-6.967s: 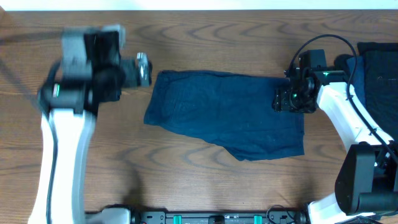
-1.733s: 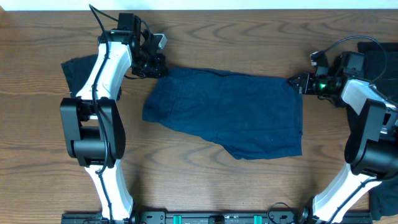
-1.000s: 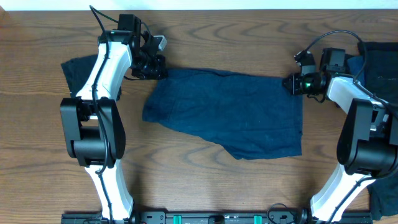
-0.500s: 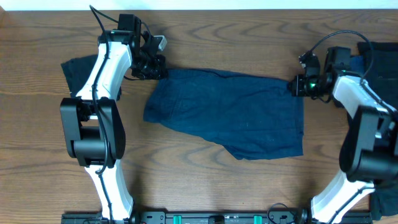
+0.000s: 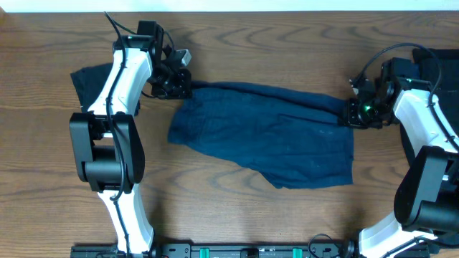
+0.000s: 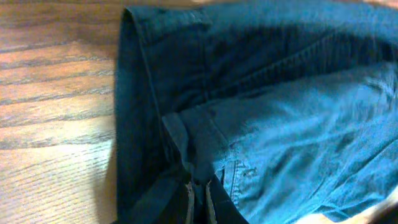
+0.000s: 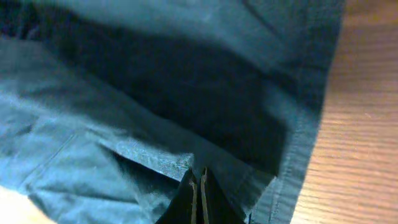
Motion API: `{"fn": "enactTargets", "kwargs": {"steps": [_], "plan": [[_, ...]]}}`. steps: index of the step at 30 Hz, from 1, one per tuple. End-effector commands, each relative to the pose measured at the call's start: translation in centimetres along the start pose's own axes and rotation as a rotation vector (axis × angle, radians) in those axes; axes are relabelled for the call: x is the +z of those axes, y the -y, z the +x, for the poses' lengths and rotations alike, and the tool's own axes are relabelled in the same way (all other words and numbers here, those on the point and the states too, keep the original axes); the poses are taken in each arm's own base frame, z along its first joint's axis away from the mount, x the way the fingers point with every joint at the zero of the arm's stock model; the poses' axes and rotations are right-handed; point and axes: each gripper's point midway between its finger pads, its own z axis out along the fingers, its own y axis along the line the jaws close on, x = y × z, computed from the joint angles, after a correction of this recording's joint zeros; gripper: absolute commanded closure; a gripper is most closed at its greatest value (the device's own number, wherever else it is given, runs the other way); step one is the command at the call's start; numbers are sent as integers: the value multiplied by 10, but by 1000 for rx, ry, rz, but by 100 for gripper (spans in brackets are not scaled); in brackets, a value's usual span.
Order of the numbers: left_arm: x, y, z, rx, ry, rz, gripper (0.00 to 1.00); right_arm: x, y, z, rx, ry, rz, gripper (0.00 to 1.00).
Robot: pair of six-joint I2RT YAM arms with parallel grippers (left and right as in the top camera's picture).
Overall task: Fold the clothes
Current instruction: 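Lift both top corners and fold them toward the front edge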
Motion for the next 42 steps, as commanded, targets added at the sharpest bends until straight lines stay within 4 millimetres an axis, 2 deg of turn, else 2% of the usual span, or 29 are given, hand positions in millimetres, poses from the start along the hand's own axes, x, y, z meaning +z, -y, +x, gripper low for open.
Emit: {"fn": "enactTargets", "kwargs": {"steps": [1,6,11,17,21,28,36,42], "plan": [[8,2,14,-40,-43,7,94,5,14,5,47,-14,67,99],[30,1,38,-47,-116,0,94,12,10,11,35,-32,64,99],[51,-18,58,-105,-155,-110,94,19,9,21,56,-62,87,99],[70,-22,70,-122,-165,-126,94,35,21,36,81,-75,163,99],[84,-26,70,-107,-130,-124,94,48,26,35,74,-33,161,99],[100,-33,59,-101,-41,-118,94,62,32,16,60,47,162,99],[117,-42,51,-96,57,-116,94,86,37,-26,32,193,142,99],[117,-56,38,-130,138,-182,94,109,33,-57,-16,307,77,99]]}}
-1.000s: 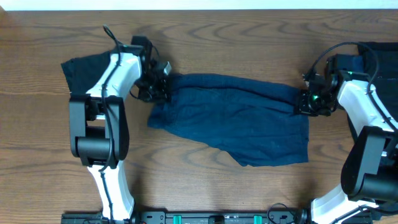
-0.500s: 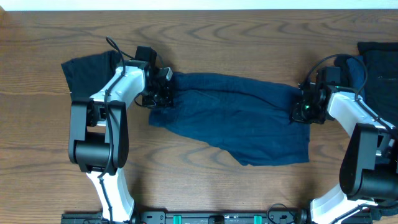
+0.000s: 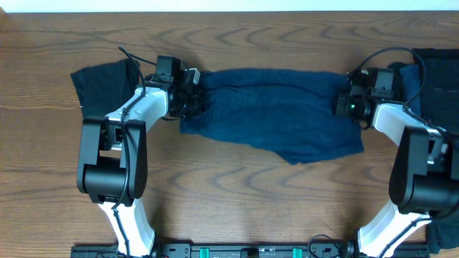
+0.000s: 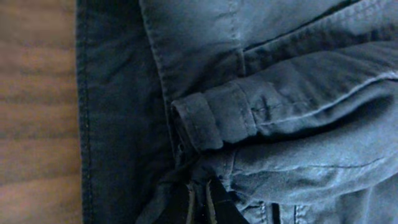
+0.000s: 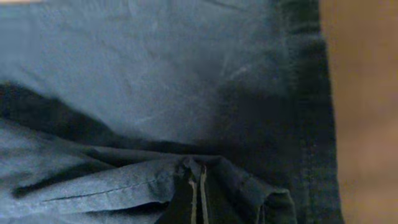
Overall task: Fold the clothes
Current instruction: 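Lift both top corners and fold them toward the front edge, then lay the folded edge down and open both grippers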
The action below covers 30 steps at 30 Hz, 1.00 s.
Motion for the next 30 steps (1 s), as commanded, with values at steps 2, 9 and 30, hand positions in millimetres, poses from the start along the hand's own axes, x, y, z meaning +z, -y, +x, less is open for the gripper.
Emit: {"fn": "enactTargets", "kwargs": {"steps": [2,9,30], "plan": [[30,-49,32,-64,-63,-186,94,35,-5,33,5,-60,-46,99],[28,-41,-2,-21,57,-160,94,26,-29,-23,-70,115,-104,99],[-146,38,-18,38,212,-130,94,-139,-67,-24,-90,-33,-104,99]]}}
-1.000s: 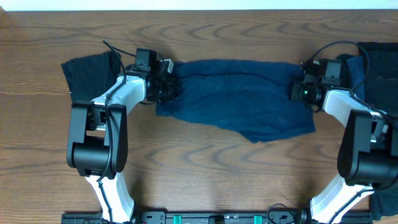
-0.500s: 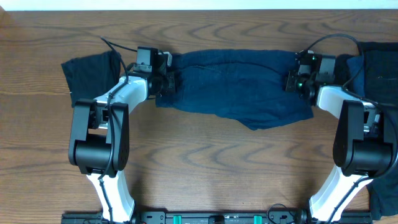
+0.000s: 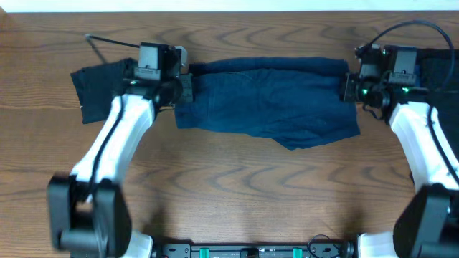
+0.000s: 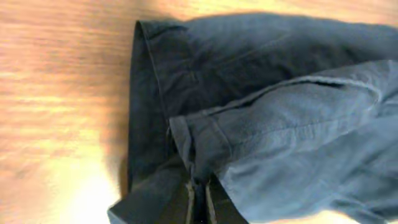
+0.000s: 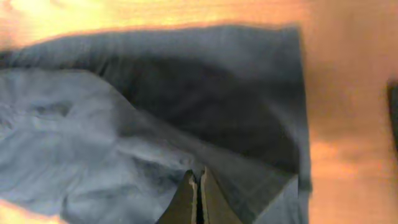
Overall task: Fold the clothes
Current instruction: 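Lay the folded edge down and open both grippers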
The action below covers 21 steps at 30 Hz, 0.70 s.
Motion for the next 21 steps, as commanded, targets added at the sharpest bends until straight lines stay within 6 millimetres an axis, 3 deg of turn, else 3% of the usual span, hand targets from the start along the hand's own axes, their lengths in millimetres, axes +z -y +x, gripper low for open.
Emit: {"fn": "enactTargets", "kwargs": {"steps": [1,12,18,21], "plan": [[-20,-2,15,-18,-44,-25,93,-16,-9,19,4,-68,-11,99],[-46,-16,119,-127,-439,-108,93,-50,-15,114,214,-455,29,99],[-53,-21,152,-158,-558,-134,93,-79,12,156,280,-634,260,99],[-57,-23,164,-169,-603,-143,93,-88,24,164,329,-662,364,99]]}}
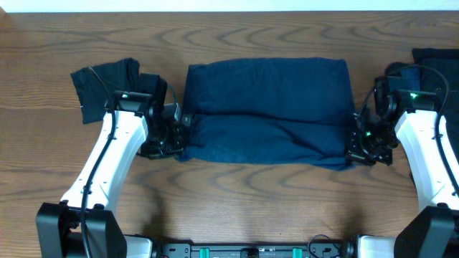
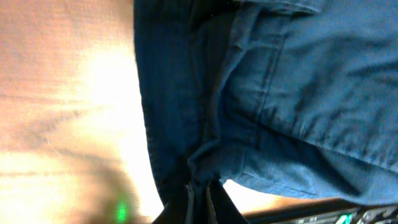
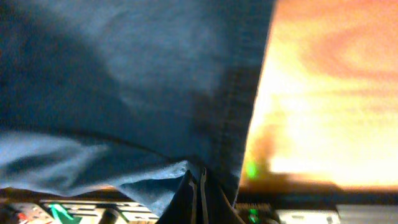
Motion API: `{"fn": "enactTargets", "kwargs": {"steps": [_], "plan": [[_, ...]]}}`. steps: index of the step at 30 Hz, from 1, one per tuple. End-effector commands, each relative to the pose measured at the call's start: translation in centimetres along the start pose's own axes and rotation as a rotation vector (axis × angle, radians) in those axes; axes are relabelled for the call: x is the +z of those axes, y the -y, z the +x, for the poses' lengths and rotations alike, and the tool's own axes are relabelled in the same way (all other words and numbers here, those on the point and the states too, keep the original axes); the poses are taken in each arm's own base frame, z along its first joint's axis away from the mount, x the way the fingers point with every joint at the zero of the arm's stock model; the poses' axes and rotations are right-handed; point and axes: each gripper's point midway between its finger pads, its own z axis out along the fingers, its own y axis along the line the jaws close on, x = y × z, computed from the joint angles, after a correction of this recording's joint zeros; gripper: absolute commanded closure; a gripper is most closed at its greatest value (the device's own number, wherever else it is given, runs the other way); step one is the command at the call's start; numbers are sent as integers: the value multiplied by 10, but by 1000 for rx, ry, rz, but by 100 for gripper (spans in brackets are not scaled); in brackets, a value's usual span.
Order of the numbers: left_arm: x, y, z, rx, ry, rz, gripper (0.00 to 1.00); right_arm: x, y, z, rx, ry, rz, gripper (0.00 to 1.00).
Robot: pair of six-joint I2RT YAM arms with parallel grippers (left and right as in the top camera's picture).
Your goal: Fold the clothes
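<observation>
A dark blue garment [image 1: 267,111] lies across the middle of the table, folded over into a wide band with a crease along its length. My left gripper [image 1: 179,147] is shut on the garment's near left corner [image 2: 199,168]. My right gripper [image 1: 353,152] is shut on its near right corner [image 3: 186,171]. Both corners sit at the front edge of the fold, lifted slightly off the wood. In the wrist views the fingers [image 2: 198,202] pinch bunched cloth.
A black garment [image 1: 100,86] lies at the back left beside the left arm. Another dark garment [image 1: 437,61] lies at the back right edge. The wooden table [image 1: 251,208] is bare in front of the blue cloth.
Both grippers have moved from the back edge of the garment toward the front, carrying their corners with them. The cloth now lies doubled, its far edge squared off.
At first the garment lay spread with both grippers shut on its back corners. Then the arms held those corners higher and farther back, stretching the cloth into a strip. Now the held corners lie at the front and the garment is folded in half.
</observation>
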Motion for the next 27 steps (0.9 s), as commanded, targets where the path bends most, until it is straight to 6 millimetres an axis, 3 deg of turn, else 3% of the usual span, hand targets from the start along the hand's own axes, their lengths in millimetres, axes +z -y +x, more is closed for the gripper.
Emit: {"fn": "enactTargets", "kwargs": {"steps": [1,7,12,19,20,22,27], "plan": [[4,-7,12,-25,-43,-23,93,-6,25,-1,96,40,156,99],[15,-14,34,-67,-125,-43,86,-1,29,10,135,1,175,99],[26,-21,50,-116,-177,-57,85,16,32,26,158,-67,179,99],[27,-23,60,-127,-218,-67,83,22,25,38,163,-122,137,94],[26,-23,62,-128,-224,-68,83,21,24,42,165,-138,129,90],[26,-24,65,-131,-237,-71,76,20,21,50,170,-174,112,69],[20,-21,58,-125,-212,-65,68,11,14,47,124,-165,79,54]]}}
